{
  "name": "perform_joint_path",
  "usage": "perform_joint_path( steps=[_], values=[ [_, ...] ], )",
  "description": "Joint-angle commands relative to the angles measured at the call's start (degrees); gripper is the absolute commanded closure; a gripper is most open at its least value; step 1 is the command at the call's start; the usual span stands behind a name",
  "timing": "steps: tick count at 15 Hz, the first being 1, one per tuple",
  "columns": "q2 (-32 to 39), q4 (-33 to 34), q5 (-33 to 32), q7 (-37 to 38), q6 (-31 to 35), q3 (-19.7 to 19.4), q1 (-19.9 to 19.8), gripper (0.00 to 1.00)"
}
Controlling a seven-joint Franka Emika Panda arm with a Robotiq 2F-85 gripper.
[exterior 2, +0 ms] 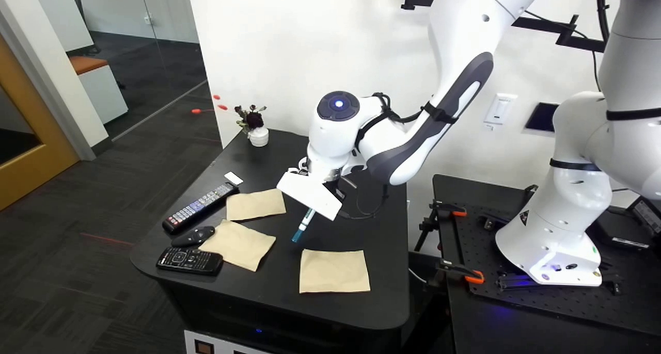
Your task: Take the marker out of the maroon mug
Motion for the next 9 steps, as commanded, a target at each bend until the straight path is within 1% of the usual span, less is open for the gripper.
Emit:
perform_joint_path(
  steps=[1, 2, 3, 4, 5, 7, 8, 9],
  values=[
    [3.0, 2.3, -1.8, 5.2, 1.1, -3.0, 3.4, 0.94],
    [3.4, 2.5, -1.9, 5.9, 0.7, -3.5, 4.1, 0.94],
    [3.8, 2.8, -1.6, 6.1, 0.5, -3.8, 4.5, 0.77],
    [4.0, 3.0, -1.3, 6.1, 0.1, -3.9, 4.9, 0.52],
    [4.1, 3.3, -1.5, 6.1, 0.0, -4.3, 5.3, 0.52],
    [3.8, 2.1, -2.0, 6.8, 0.6, -4.8, 6.1, 0.39],
    [3.7, 1.6, -2.2, 7.0, 0.8, -5.1, 6.5, 0.3],
    [3.5, 1.5, -2.4, 7.2, 0.7, -5.4, 7.0, 0.23]
  ],
)
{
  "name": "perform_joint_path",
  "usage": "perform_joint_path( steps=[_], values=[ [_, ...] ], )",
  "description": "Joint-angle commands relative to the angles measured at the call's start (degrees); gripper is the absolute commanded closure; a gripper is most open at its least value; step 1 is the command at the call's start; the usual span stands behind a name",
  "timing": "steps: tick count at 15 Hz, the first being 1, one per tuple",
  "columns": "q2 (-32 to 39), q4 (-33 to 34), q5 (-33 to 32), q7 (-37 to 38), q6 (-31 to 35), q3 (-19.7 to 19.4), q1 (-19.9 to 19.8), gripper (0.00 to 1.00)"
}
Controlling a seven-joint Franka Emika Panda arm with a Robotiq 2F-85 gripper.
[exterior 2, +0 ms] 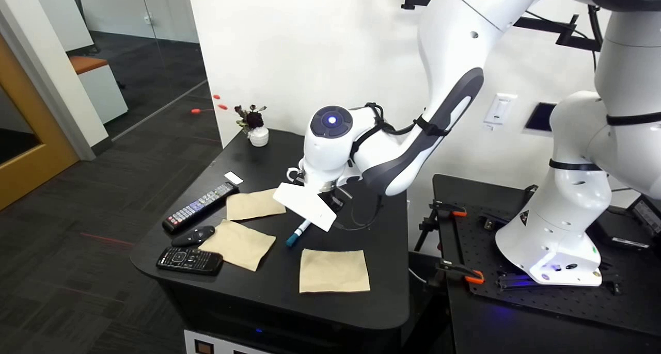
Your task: Take the marker out of the maroon mug
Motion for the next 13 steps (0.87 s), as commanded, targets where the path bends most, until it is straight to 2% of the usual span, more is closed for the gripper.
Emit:
perform_joint_path(
  steps=[1, 3, 4, 8, 9, 11, 13],
  values=[
    [-0.3, -1.0, -2.3, 3.8, 1.0, -2.0, 2.3, 0.16],
    [-0.3, -1.4, -3.2, 4.8, 1.2, -2.4, 2.8, 0.02],
    [-0.3, -1.5, -3.7, 5.3, 1.2, -2.3, 2.8, 0.0],
    [-0.4, -1.7, -5.6, 7.3, 1.0, -2.0, 2.7, 0.0],
    [-0.4, -1.6, -2.8, 4.5, 1.4, -4.5, 5.1, 0.0],
    [0.3, -0.8, -3.6, 4.4, 0.0, -2.1, 2.9, 0.0],
    [0.4, -0.8, -3.6, 4.4, 0.0, -2.0, 2.9, 0.0]
  ],
)
